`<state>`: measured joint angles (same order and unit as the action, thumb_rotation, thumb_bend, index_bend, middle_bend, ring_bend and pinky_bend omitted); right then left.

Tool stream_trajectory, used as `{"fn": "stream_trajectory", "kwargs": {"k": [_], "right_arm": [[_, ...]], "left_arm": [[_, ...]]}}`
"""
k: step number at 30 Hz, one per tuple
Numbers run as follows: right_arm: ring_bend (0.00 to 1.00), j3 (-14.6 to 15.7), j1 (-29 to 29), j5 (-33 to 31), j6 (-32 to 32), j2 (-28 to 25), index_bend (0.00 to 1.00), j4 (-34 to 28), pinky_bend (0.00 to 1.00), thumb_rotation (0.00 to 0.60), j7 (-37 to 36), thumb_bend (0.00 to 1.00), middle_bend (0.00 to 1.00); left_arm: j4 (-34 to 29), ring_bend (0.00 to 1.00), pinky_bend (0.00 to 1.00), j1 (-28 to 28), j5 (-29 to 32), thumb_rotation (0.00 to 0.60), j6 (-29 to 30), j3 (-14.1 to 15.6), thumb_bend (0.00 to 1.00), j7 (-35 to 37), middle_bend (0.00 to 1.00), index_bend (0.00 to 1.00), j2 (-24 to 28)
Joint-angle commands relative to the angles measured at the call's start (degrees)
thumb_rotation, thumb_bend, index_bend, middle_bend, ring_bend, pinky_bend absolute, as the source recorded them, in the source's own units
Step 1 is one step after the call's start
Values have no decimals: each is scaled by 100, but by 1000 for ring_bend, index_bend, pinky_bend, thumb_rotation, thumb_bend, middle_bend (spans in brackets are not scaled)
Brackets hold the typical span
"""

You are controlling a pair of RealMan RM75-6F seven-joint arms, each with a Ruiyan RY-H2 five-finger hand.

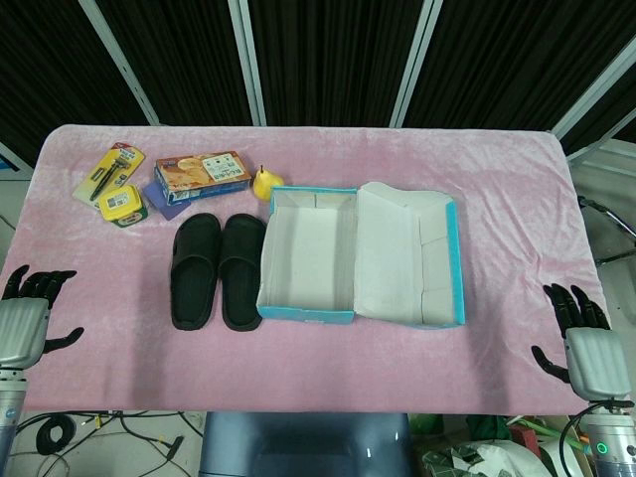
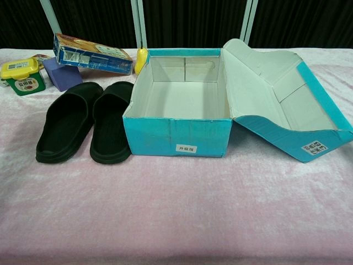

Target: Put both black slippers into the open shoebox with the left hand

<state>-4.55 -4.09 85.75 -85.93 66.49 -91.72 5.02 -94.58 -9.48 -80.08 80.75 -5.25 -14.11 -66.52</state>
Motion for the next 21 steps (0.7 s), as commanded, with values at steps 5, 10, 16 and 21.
{"fn": "stream_trajectory", "kwargs": {"k": [5, 10, 16, 21], "right_arm": [[48, 14, -21, 17, 33, 4, 111, 17, 152, 600, -9, 158, 84], [48, 29, -11, 51, 7, 18, 111, 31, 152, 600, -80, 158, 84], [48, 84, -9, 125, 10, 89, 111, 83, 152, 600, -137, 158, 83], [47, 88, -5, 197, -55, 80, 111, 39, 152, 600, -85, 158, 83]], "left_arm": [[-53, 175, 87, -183, -20, 600, -168, -68, 0, -136, 256, 216, 24], [-226, 175, 99, -405, 99, 600, -388, -222, 0, -300, 239, 207, 82], [-653, 162, 98, -1060, 737, 600, -1296, -580, 0, -747, 196, 154, 251], [-699, 126, 97, -1956, 1598, 600, -2357, -961, 0, -1248, 157, 87, 176]]}}
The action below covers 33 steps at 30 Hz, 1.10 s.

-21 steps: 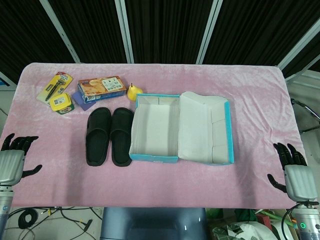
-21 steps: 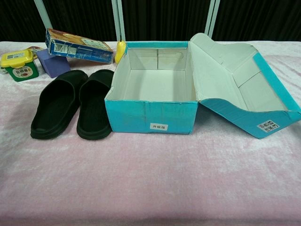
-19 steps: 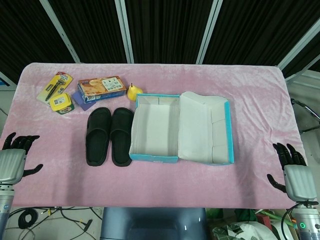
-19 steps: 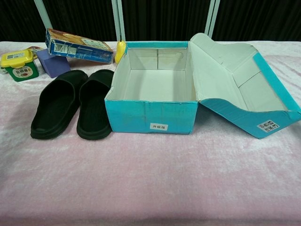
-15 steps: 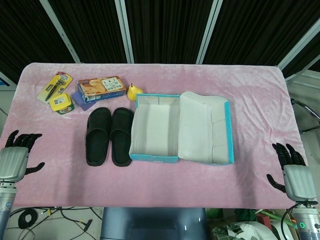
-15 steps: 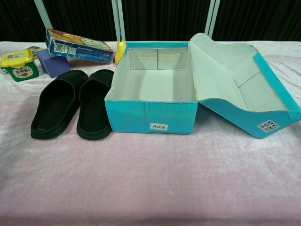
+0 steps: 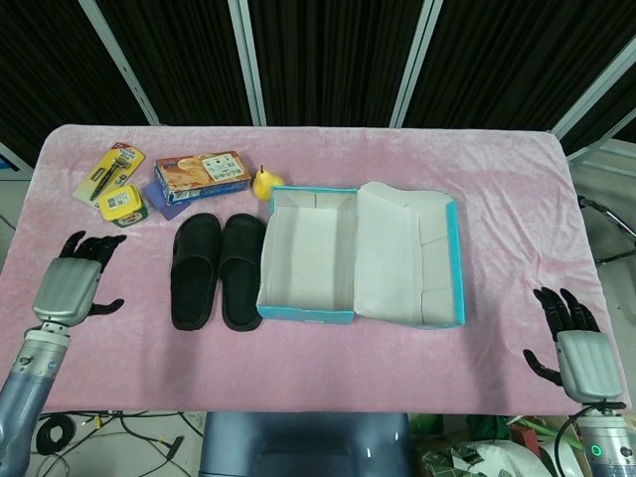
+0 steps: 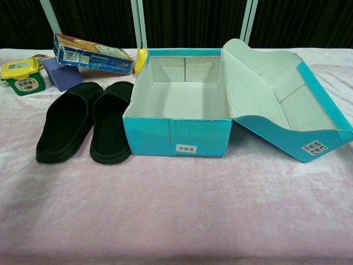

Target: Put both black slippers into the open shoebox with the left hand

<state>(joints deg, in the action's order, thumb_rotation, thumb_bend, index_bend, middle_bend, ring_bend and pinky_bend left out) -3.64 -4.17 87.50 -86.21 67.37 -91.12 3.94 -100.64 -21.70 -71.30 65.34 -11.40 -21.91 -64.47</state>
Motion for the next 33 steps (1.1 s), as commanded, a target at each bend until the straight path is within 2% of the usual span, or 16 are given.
{"fn": "stream_trajectory", "kwargs": {"k": [1, 4, 10, 18, 27, 33], "right_arm": [[47, -6, 5, 29, -42, -16, 111, -37, 152, 600, 42, 157, 83], [47, -9, 10, 31, -57, -44, 111, -92, 152, 600, 98, 157, 83], [47, -2, 16, -3, -30, -96, 111, -179, 152, 600, 165, 157, 83], [48, -25, 18, -100, 9, -150, 111, -280, 153, 600, 248, 157, 83], [48, -37, 11, -156, 46, -177, 111, -339, 153, 600, 301, 157, 83], [48, -19, 5, -191, 99, -149, 111, -347, 153, 600, 323, 158, 83]], "left_arm": [[-10, 126, 97, -1004, 915, 600, -1080, -442, 0, -596, 156, 84, -113], [308, 126, 97, -1589, 1505, 600, -1551, -576, 0, -940, 157, 82, -353], [944, 126, 97, -2463, 2447, 600, -2257, -635, 0, -1141, 164, 90, -855], [2118, 131, 99, -3497, 3528, 600, -2985, -369, 0, -1177, 185, 113, -1655], [2832, 151, 108, -3921, 3945, 600, -3271, 60, 0, -927, 209, 131, -2156], [3102, 151, 117, -3957, 3976, 600, -3204, 143, 0, -619, 211, 131, -2323]]}}
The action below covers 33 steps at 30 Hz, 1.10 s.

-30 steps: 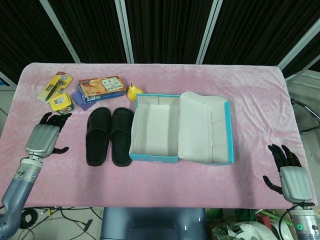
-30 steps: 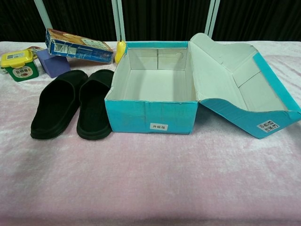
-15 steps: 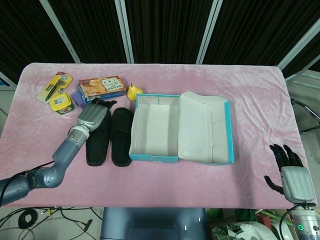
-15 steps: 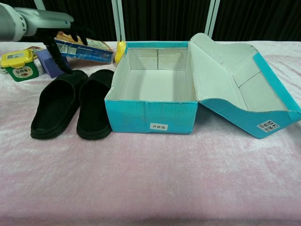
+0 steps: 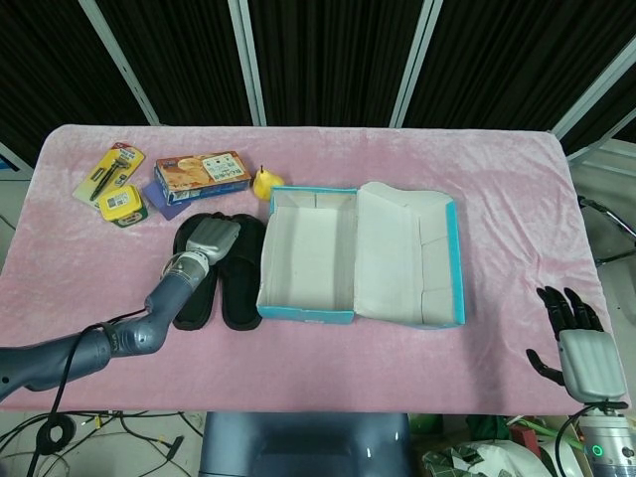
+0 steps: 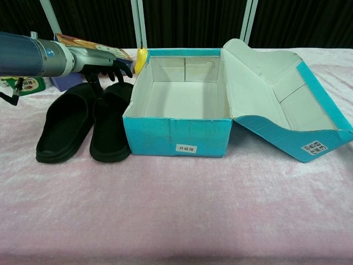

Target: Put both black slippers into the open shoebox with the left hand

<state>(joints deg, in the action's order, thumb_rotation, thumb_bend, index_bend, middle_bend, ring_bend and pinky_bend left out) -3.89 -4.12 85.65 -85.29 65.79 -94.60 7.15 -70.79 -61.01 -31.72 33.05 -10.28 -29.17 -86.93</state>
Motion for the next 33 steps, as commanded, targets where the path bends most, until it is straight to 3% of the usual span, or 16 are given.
{"fn": "stream_trajectory", "kwargs": {"k": [1, 14, 16, 19, 24, 33], "right_arm": [[48, 10, 3, -15, 14, 16, 111, 2, 152, 600, 3, 158, 83], [48, 22, 55, -123, 18, 24, 111, -47, 153, 600, 64, 157, 83], [47, 25, 53, -128, 31, 32, 111, -51, 153, 600, 74, 157, 83], [48, 26, 53, -138, 39, 37, 111, -59, 152, 600, 85, 158, 83], [48, 20, 56, -128, 23, 28, 111, -62, 153, 600, 74, 157, 80], [48, 0, -5, -99, 90, 21, 111, -24, 153, 600, 30, 158, 79]], "left_arm": [[171, 151, 118, -40, 22, 600, 31, 43, 0, 138, 211, 131, -106], [846, 176, 151, -201, -33, 600, -274, 139, 0, 643, 231, 163, -463], [935, 216, 196, -219, -69, 600, -253, 156, 0, 679, 267, 211, -525], [1020, 312, 346, -173, -245, 600, -53, 97, 0, 827, 352, 311, -612], [1000, 342, 394, -33, -500, 600, 188, -7, 2, 1081, 406, 365, -573], [328, 348, 424, 589, -1533, 600, 724, -215, 3, 2080, 426, 374, 72]]}}
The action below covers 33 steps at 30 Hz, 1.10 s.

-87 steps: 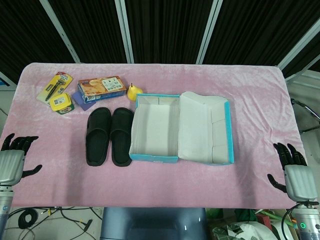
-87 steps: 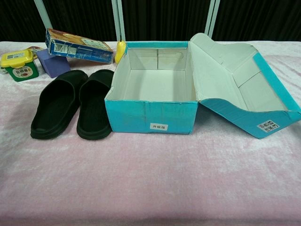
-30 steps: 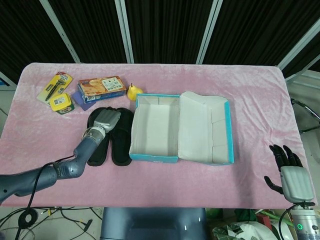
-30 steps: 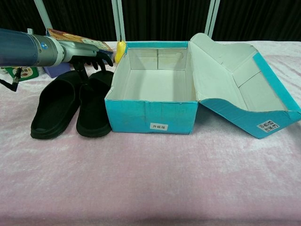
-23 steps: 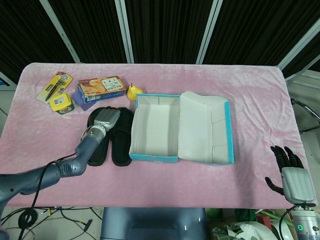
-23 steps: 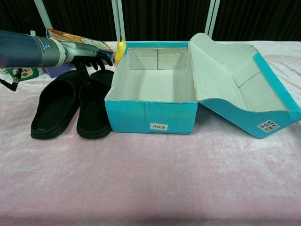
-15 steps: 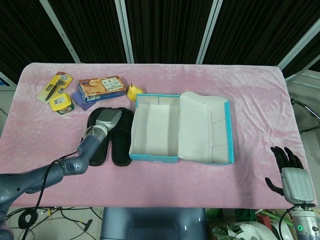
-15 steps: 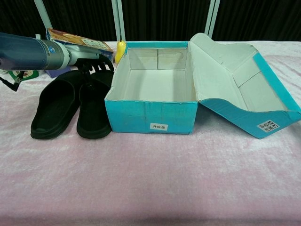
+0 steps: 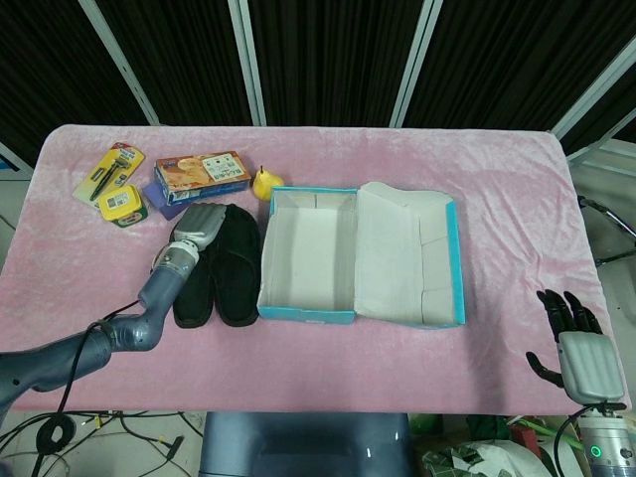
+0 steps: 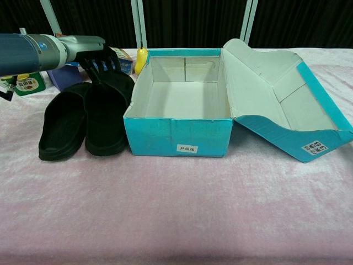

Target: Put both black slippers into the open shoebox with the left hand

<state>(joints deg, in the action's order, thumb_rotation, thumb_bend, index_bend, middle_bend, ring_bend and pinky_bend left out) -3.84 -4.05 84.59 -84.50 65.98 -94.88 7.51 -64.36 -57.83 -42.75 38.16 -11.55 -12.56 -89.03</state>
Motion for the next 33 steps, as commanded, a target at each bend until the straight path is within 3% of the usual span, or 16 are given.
{"fn": "stream_trajectory", "kwargs": {"k": [1, 7, 10, 16, 20, 24, 33], "right_arm": [[48, -8, -22, 13, 21, 2, 111, 5, 152, 600, -4, 158, 80], [48, -22, -64, 33, 53, 1, 111, 5, 152, 600, 15, 157, 79], [47, -19, -61, 40, 42, -9, 110, -3, 152, 600, 14, 157, 79], [47, -16, -39, 56, -5, -57, 111, -21, 153, 600, 4, 157, 79], [48, -9, -10, 59, -45, -91, 111, -32, 153, 600, -15, 157, 79], [48, 7, 51, 34, -105, -94, 111, -6, 152, 600, -90, 157, 79], [48, 17, 56, 47, -92, -73, 110, 94, 152, 600, -201, 157, 80]], "left_arm": [[-390, 348, 424, 328, -553, 600, 231, -103, 3, 544, 427, 377, 352], [-793, 348, 424, 590, -1255, 600, 156, -338, 3, 1594, 435, 390, 704], [-945, 348, 424, 625, -1551, 600, -40, -605, 2, 2465, 435, 392, 668], [-777, 348, 426, 472, -1949, 600, -261, -924, 2, 3370, 434, 390, 400], [-481, 348, 426, 233, -2055, 600, -142, -1122, 2, 3501, 433, 388, 75], [-271, 350, 430, -134, -1981, 600, -408, -1258, 3, 3468, 434, 387, -85], [-932, 350, 432, -74, -1873, 600, -939, -925, 3, 3196, 425, 382, 618]]}}
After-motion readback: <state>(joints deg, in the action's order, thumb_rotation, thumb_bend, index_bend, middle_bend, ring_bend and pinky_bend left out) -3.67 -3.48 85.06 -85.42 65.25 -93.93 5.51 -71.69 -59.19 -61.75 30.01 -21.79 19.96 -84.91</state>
